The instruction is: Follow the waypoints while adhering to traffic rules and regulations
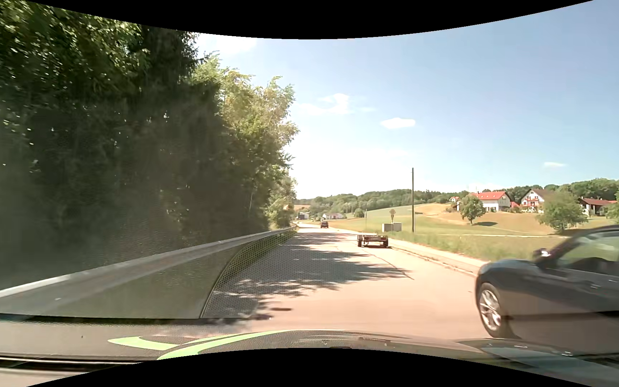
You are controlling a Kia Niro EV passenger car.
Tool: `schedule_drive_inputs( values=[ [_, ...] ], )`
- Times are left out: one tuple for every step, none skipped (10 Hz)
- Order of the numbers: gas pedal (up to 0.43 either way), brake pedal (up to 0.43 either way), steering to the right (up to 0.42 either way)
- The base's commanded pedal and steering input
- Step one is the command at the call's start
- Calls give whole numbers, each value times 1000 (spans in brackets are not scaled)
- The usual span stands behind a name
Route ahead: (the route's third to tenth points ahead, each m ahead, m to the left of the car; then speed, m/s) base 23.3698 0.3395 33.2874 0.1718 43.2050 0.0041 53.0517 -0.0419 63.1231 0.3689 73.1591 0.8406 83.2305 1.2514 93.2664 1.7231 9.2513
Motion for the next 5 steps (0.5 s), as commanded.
schedule_drive_inputs(
  values=[
    [110,0,-1],
    [110,0,-2],
    [98,0,-1],
    [98,0,-1],
    [98,0,-1]
  ],
)
